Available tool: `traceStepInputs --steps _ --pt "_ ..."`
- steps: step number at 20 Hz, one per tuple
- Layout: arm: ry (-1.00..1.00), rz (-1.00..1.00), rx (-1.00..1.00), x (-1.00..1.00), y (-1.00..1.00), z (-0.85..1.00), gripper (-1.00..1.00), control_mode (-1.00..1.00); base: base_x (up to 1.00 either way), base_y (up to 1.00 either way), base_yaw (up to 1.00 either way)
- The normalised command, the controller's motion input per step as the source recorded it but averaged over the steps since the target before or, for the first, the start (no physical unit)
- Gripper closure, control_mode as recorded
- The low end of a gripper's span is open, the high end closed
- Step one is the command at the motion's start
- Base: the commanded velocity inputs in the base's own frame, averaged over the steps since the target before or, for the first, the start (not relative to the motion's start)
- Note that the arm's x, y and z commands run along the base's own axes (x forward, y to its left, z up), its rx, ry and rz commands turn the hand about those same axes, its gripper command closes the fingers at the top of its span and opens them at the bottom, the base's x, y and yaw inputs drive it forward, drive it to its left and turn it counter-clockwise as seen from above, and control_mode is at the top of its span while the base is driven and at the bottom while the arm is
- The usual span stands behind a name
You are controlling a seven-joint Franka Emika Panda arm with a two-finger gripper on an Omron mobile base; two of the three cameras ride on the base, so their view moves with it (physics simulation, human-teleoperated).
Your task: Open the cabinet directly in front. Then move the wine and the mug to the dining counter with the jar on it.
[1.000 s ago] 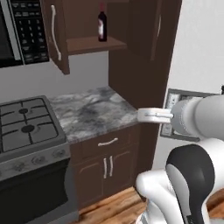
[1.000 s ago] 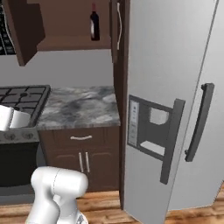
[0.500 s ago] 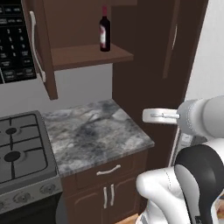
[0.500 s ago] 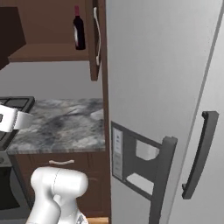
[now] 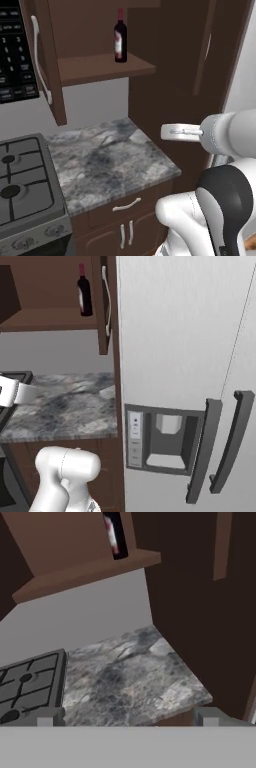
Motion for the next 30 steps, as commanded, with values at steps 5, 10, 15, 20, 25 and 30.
traceStepInputs --steps 5,10,15,20,25,30 --pt "0.0 0.0 0.0 0.0 0.0 0.0 -1.0 1.0 0.16 0.0 0.0" --pt "0.0 0.0 0.01 0.01 0.0 0.14 -1.0 -1.0 0.0 0.0 0.0" --pt "0.0 -0.03 0.01 0.1 0.0 0.97 -1.0 -1.0 0.0 0.0 0.0" --pt "0.0 -0.04 0.0 0.0 -0.06 1.0 -1.0 -1.0 0.0 0.0 0.0" --pt "0.0 -0.03 0.0 0.08 -0.01 0.72 -1.0 -1.0 0.0 0.0 0.0" --pt "-0.05 0.0 -0.07 0.28 0.0 0.06 -1.0 -1.0 0.0 0.0 0.0"
